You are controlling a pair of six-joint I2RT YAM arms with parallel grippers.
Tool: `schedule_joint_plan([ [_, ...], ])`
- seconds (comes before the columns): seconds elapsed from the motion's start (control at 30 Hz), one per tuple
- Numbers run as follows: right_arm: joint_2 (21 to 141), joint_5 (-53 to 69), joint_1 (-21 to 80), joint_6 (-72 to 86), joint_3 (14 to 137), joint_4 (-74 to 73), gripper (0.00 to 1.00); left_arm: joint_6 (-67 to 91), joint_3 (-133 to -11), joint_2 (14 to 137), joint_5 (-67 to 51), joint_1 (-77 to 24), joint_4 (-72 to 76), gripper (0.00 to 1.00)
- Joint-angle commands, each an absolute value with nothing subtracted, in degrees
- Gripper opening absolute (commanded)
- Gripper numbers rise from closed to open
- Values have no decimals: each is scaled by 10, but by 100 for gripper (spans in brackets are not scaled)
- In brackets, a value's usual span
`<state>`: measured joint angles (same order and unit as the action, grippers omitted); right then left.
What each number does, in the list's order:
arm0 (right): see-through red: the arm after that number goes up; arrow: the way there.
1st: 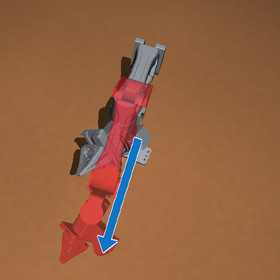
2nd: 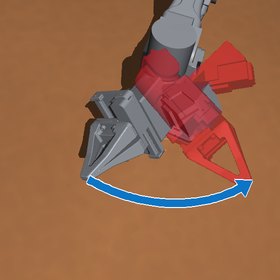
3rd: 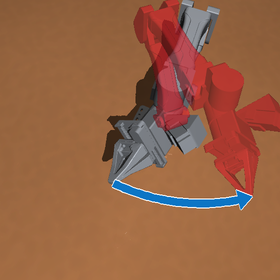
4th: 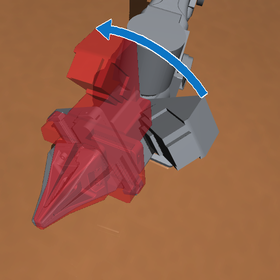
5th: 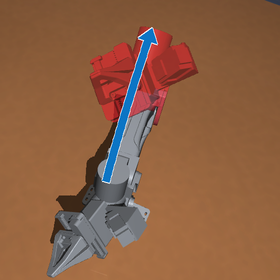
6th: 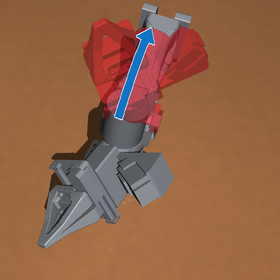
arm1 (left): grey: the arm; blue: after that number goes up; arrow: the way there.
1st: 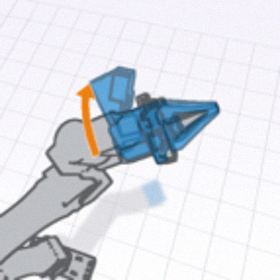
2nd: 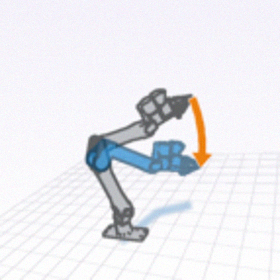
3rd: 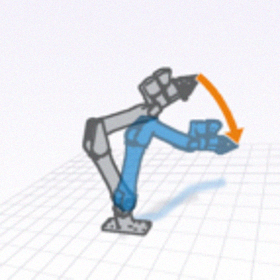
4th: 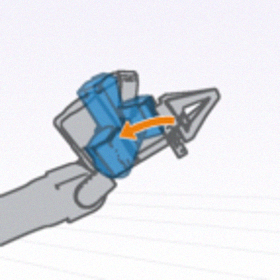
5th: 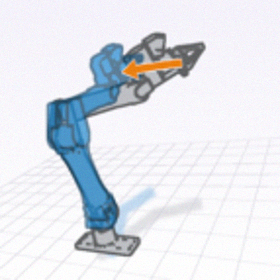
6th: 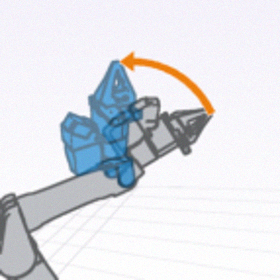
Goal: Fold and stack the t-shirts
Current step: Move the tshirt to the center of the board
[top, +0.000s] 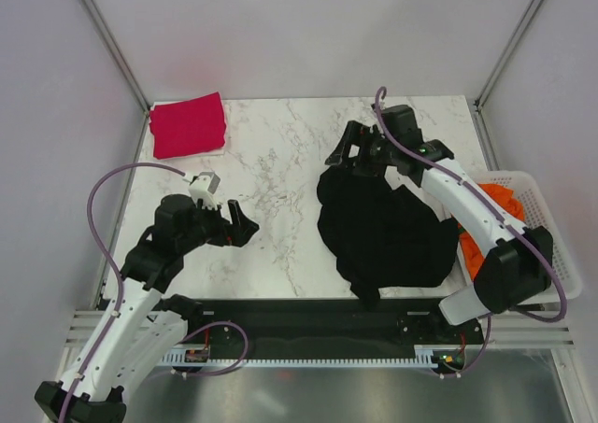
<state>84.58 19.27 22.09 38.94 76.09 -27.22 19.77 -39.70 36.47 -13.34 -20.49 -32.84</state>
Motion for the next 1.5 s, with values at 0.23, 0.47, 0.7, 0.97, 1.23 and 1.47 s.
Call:
schedule_joint_plan([
  [0.23,849,-100,270,278,774,-463,98,204,-414,387,-119,-207,-327,100],
  [0.47,822,-155,259,272,654,-396,98,264,-446,508,-104,-260,-282,100],
  [0.7,900,-75,225,253,650,-285,97,257,-502,526,-97,-283,-314,100],
  [0.97,1019,-45,207,236,691,-233,87,250,-467,355,16,-284,-413,100],
  [1.23,1042,-2,200,245,713,-205,55,237,-410,253,44,-284,-373,100],
  [1.47,1048,-14,250,224,770,-235,54,236,-416,272,39,-284,-374,100],
])
